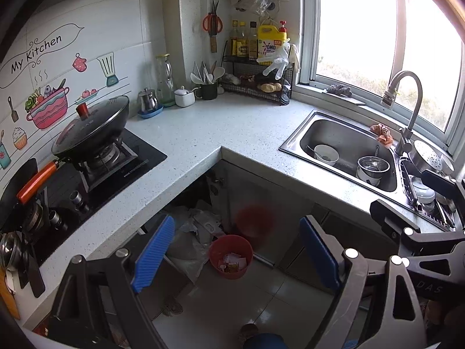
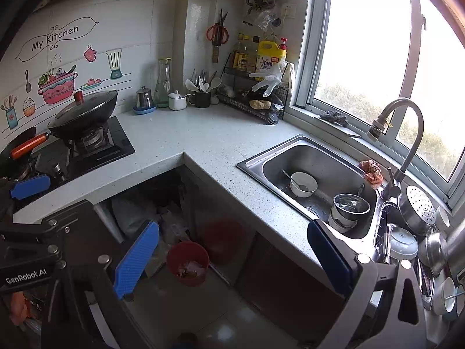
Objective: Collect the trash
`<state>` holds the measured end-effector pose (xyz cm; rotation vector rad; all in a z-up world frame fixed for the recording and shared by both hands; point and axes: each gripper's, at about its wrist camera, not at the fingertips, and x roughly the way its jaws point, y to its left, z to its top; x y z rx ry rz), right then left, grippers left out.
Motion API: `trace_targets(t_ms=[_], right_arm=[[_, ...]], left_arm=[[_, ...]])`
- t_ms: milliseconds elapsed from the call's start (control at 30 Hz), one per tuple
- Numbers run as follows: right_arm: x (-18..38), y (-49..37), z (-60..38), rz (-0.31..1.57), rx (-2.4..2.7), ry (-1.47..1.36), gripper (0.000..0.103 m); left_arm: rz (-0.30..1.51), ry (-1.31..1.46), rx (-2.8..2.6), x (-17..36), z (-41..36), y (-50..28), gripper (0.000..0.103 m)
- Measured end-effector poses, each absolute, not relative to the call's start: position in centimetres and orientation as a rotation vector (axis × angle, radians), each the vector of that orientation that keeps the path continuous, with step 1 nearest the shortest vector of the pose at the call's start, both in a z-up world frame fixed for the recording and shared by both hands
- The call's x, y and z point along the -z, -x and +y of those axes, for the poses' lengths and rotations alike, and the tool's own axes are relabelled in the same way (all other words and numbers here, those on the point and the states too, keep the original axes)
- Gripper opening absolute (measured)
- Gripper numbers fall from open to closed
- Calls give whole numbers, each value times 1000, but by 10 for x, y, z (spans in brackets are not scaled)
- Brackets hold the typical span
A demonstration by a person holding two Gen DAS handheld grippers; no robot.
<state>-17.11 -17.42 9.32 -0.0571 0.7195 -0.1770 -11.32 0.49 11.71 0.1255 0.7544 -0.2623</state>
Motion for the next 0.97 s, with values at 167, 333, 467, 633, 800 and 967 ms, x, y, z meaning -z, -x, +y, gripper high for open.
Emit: trace_targets(t_ms=[167, 333, 467, 633, 800, 967], right_arm=[[-96, 171, -172, 712, 189, 54, 102], [-96, 171, -172, 716, 193, 53, 102], [-96, 172, -170, 720, 192, 48, 102], [-94, 173, -169, 727, 192, 42, 102], [-94, 174, -167, 730, 200, 40, 102], [-94, 175, -167, 730, 203, 41, 102]], left_arm=[[751, -124, 274, -119, 4, 112, 87], [751, -131, 273, -119, 6, 114, 87], [754, -130, 272, -118, 7, 114, 87], [759, -131, 279, -117, 9, 115, 87], [759, -132, 281, -116, 8, 117, 87], [757, -135, 291, -116, 11, 119, 87]])
